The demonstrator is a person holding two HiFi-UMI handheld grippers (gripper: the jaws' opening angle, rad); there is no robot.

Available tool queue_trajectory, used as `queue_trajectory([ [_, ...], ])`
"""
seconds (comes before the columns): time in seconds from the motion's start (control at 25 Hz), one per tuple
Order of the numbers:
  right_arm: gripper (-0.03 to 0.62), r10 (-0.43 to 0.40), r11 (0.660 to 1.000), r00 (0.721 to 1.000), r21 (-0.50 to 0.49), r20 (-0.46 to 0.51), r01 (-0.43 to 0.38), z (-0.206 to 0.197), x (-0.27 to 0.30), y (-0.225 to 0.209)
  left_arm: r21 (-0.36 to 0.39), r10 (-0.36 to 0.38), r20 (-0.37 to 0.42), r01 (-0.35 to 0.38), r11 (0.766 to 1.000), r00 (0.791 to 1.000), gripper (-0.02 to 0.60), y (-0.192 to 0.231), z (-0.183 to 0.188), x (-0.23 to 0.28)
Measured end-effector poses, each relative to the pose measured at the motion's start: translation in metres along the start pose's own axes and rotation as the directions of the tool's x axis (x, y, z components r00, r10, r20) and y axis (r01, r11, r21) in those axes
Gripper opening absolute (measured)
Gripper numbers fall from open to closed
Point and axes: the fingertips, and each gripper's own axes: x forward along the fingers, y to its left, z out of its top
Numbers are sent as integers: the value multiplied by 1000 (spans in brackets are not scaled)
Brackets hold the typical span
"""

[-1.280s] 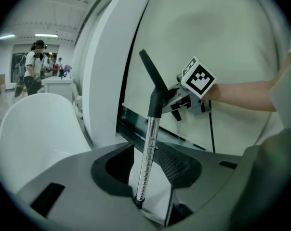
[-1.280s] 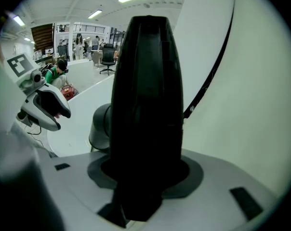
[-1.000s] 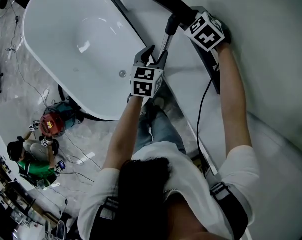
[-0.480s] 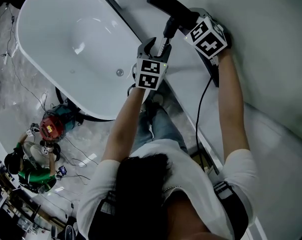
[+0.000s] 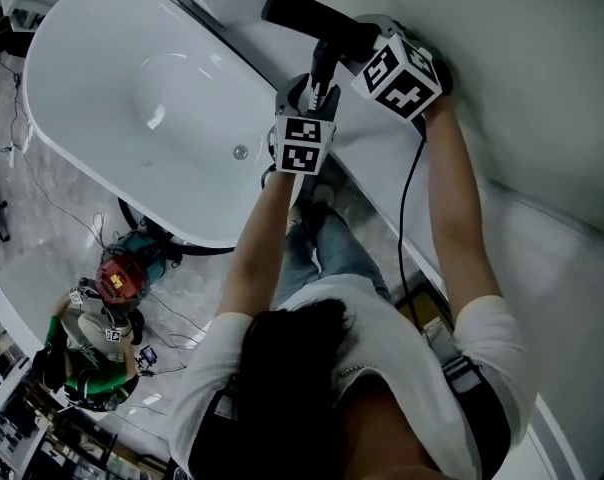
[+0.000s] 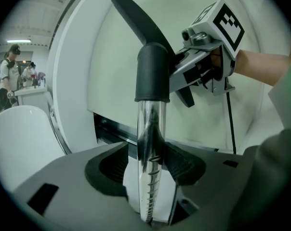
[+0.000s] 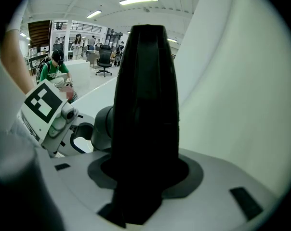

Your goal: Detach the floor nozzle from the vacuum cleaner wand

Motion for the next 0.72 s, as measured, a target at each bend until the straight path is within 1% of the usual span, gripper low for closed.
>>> queue_trajectory([
  [0.24, 207, -16, 1000, 1000, -2, 10, 16, 2, -21, 11, 21, -31, 24, 31, 999, 999, 213, -12, 5, -5],
  [0.4, 207, -27, 1000, 1000, 2, 16, 27, 1, -28, 16, 40, -50, 25, 49, 998, 998, 212, -21, 5, -3],
  [0.44, 207, -31, 1000, 999, 3, 18, 31, 1, -31, 17, 48, -60, 27, 59, 997, 998, 198, -23, 6, -3],
  [0.52, 207, -39, 999, 999, 4, 21, 39, 3, -33, 18, 61, -80, 38, 77, 995, 996, 123, -28, 7, -5],
  [0.56, 207, -43, 999, 999, 4, 21, 43, 4, -34, 20, 62, -84, 46, 81, 995, 995, 114, -29, 7, -7],
  [0.72, 207, -57, 998, 998, 7, 25, 57, 5, -37, 23, 48, -86, 57, 83, 995, 995, 112, -30, 5, -11],
])
